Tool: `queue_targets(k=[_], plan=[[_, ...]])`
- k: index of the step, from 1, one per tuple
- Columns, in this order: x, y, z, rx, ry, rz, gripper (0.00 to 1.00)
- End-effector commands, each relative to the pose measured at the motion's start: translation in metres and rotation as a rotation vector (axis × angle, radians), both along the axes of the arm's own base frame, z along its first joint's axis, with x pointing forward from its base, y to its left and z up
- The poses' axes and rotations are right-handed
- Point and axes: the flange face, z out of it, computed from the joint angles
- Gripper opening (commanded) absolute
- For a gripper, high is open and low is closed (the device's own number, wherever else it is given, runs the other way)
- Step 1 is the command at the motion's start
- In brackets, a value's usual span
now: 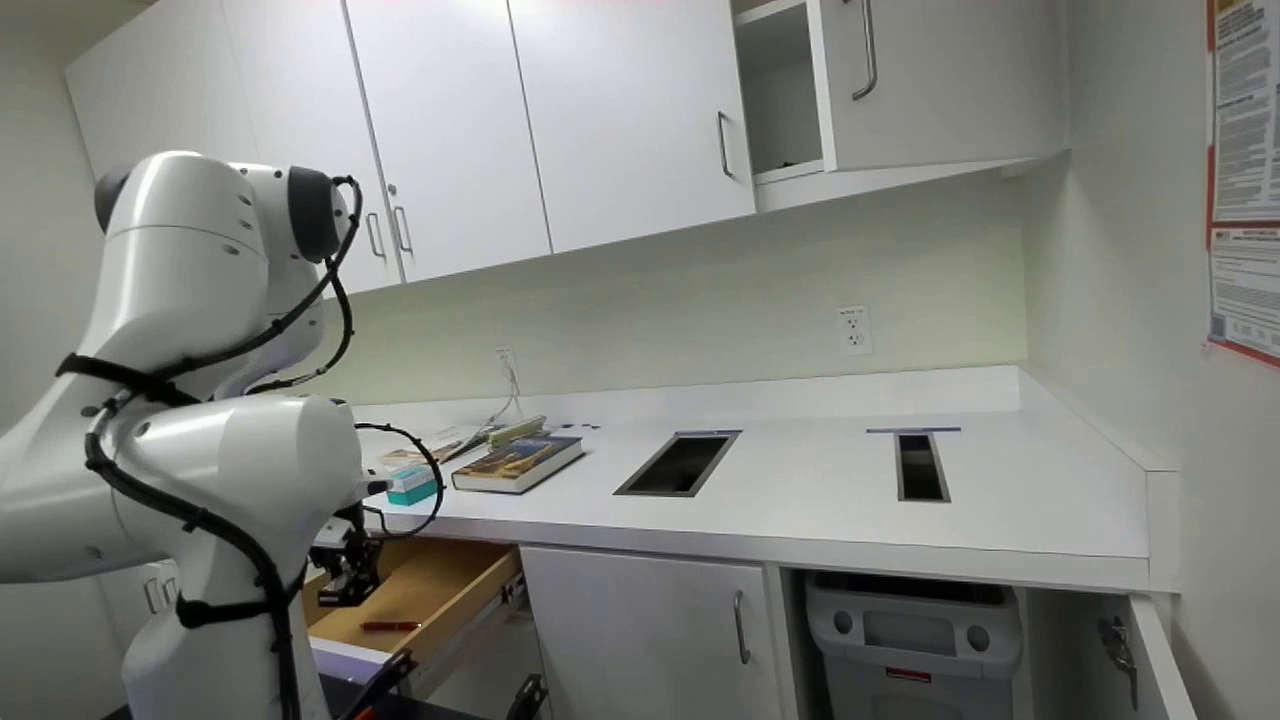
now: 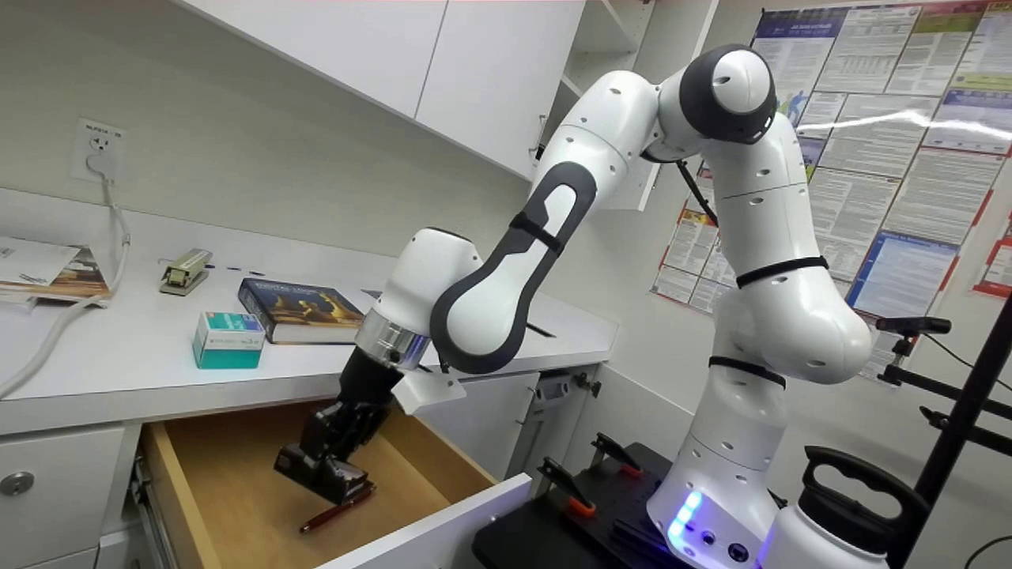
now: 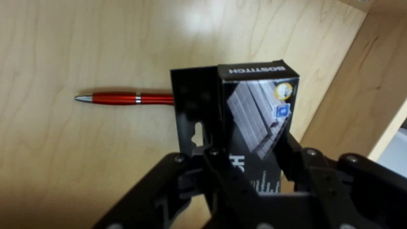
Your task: Put the black box in the drawer
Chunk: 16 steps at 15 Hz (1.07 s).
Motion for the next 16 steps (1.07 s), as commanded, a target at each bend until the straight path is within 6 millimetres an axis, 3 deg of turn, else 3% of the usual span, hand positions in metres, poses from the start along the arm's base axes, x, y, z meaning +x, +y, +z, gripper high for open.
queue_targets(k=[1,4,5,6,8,12,16], plan=[[0.017,0.029,-0.025,0.007,-0.015,-0.031,0.19],[0.024,0.045,-0.040,0.007,-0.013,-0.028,0.19],[0.025,0.048,-0.042,0.005,-0.013,-0.028,0.48],[0.026,0.051,-0.044,0.001,-0.015,-0.031,0.69],[0.026,0.051,-0.036,-0.007,-0.037,-0.029,0.74],[0.017,0.044,0.002,-0.012,-0.071,0.002,0.99],[-0.001,0.041,0.049,0.013,-0.053,0.064,1.00]])
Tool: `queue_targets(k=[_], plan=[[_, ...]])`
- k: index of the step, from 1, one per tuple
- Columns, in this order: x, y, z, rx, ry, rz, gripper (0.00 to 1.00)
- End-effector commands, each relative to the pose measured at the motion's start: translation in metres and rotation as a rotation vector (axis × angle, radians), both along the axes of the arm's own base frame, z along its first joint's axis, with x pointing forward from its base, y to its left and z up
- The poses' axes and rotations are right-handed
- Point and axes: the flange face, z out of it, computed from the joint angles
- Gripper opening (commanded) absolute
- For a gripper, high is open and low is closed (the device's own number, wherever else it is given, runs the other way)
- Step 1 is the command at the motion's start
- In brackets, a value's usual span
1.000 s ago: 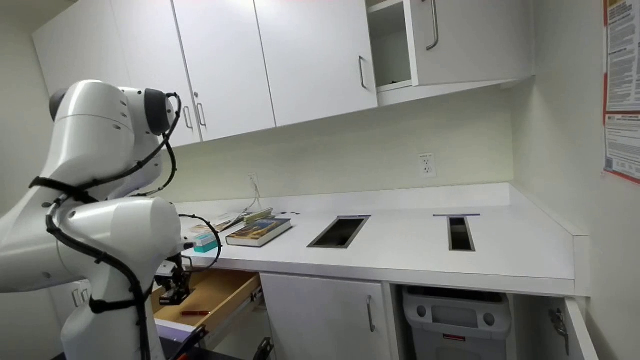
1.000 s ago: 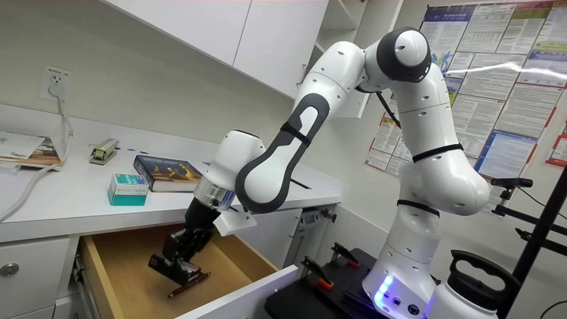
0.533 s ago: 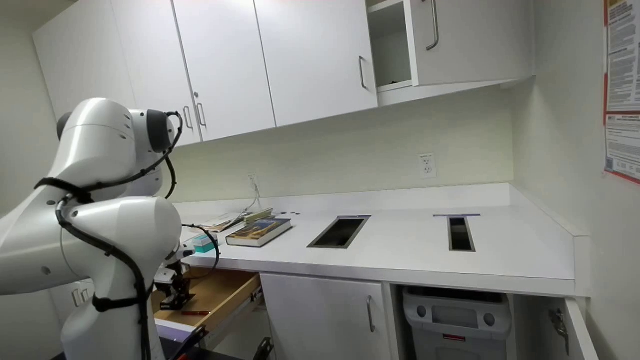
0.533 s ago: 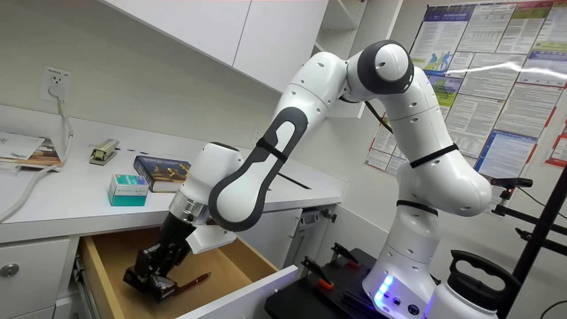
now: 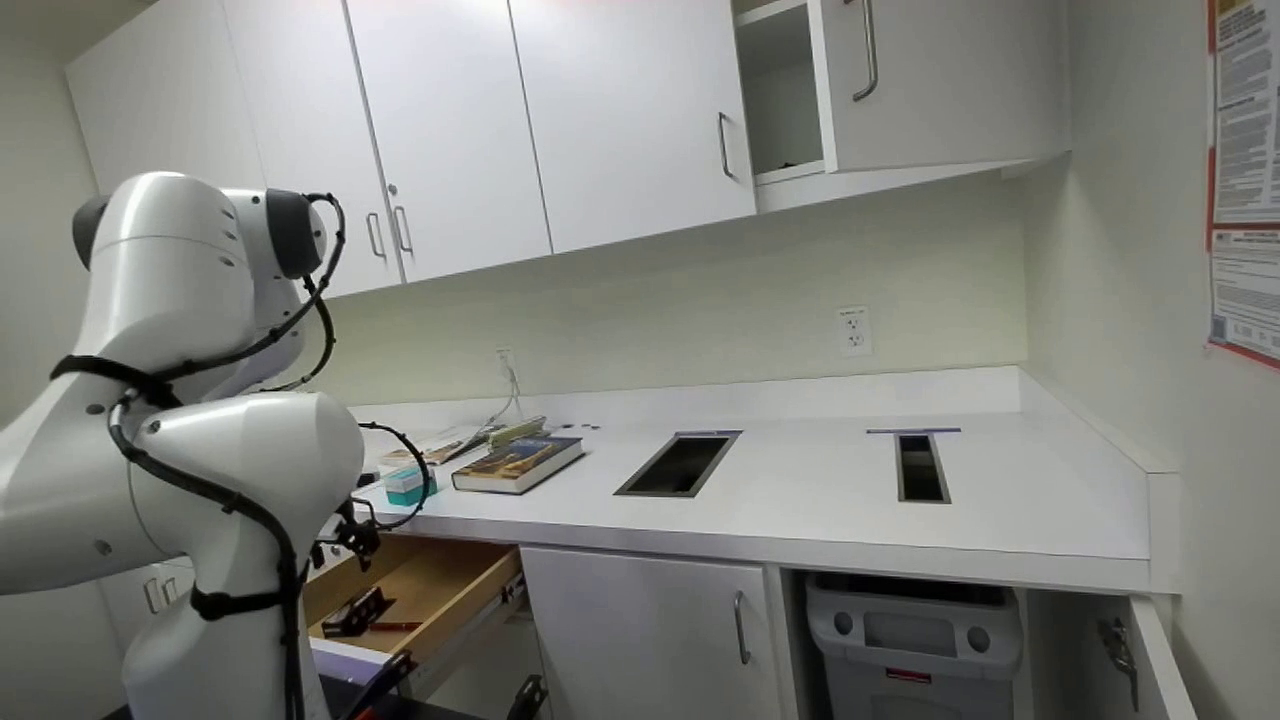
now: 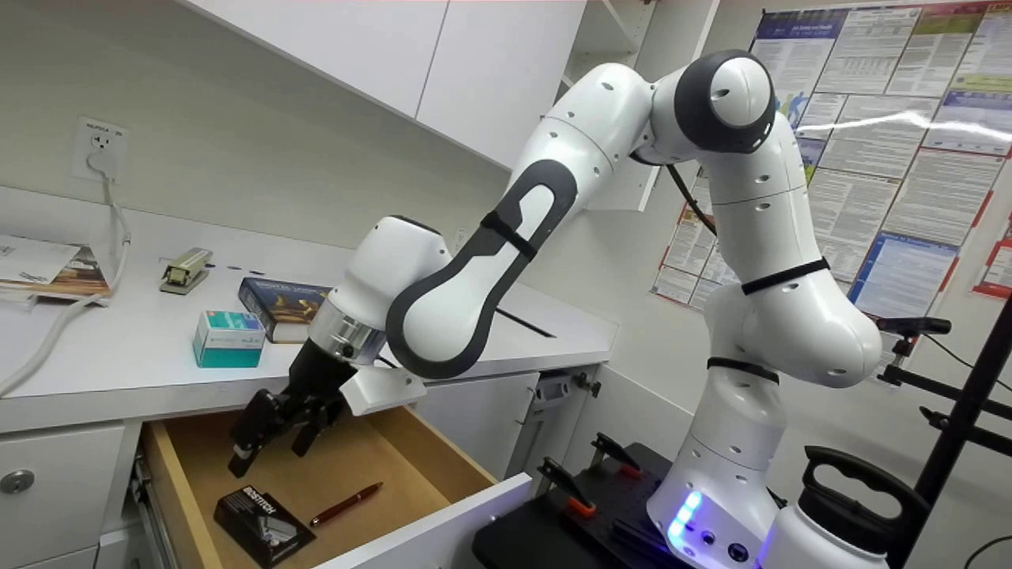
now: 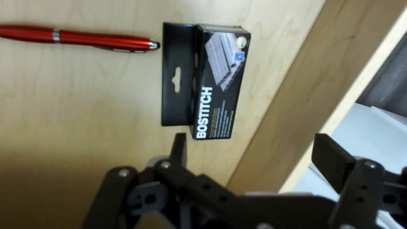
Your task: Put the black box in the drawer
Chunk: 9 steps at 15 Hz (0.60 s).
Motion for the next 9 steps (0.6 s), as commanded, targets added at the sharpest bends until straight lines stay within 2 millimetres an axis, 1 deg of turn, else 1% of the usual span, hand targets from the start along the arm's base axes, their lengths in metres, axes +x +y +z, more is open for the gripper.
queue_targets(k=[1,4,6,9], plan=[[-0.025,-0.013,0.054,-0.003,0.039,0.045,1.00],[-0.036,-0.024,0.087,-0.040,0.092,0.042,1.00],[-0.037,-0.033,0.104,-0.080,0.127,0.033,1.00],[-0.035,-0.046,0.123,-0.124,0.163,0.029,1.00]])
